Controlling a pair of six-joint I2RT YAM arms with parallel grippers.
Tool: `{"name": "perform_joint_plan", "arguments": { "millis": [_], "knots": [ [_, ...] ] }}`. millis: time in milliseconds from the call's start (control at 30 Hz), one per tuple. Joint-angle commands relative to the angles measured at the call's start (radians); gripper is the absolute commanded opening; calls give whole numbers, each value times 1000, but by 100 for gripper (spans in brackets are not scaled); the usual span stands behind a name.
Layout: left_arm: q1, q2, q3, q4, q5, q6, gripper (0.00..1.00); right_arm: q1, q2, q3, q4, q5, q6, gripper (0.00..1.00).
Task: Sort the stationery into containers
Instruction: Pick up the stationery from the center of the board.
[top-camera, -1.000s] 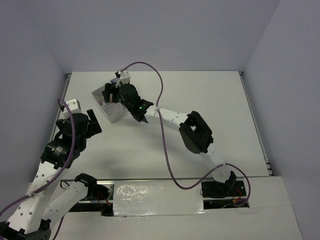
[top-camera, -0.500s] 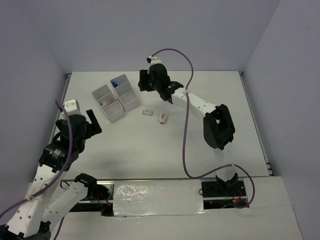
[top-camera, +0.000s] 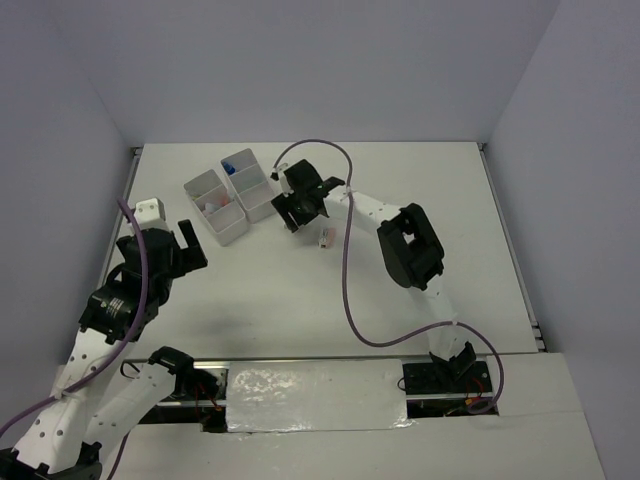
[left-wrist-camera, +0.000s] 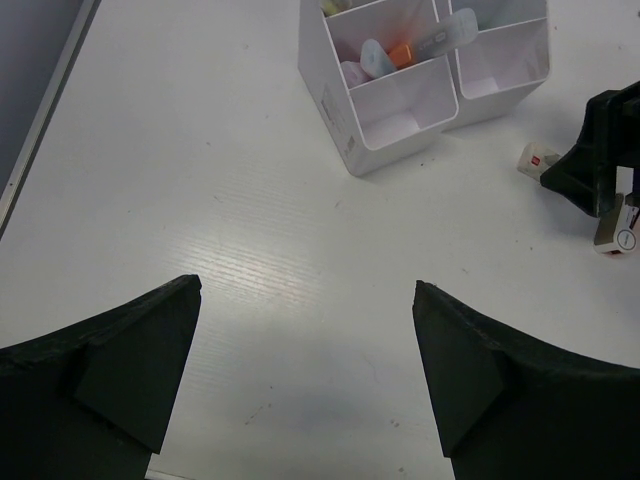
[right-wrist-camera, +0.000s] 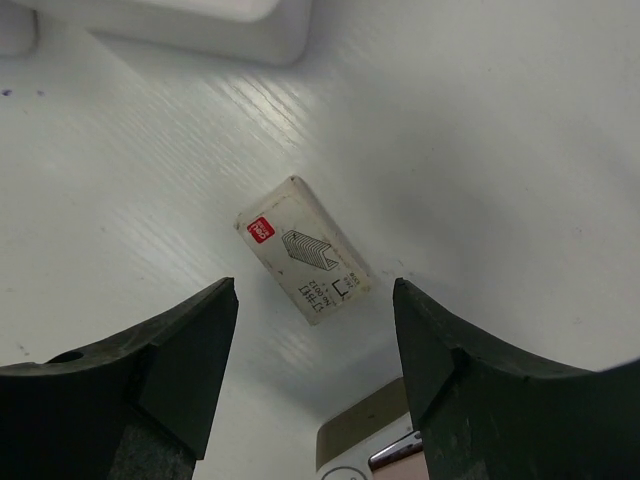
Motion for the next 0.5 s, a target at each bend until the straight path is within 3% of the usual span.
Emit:
{"name": "perform_joint_plan", "arguments": {
  "millis": [0,300,467],
  "knots": [
    [5,4,-9,54,32,32,99,-3,37,76,-62,2,-77,71],
    [5,22,-10,63,62,46,99,-3,138,211,-156,-19,-149,65],
    [5,27,-12,68,73,53,99,0,135,204,-169,-55,-157,31]
  ]
}}
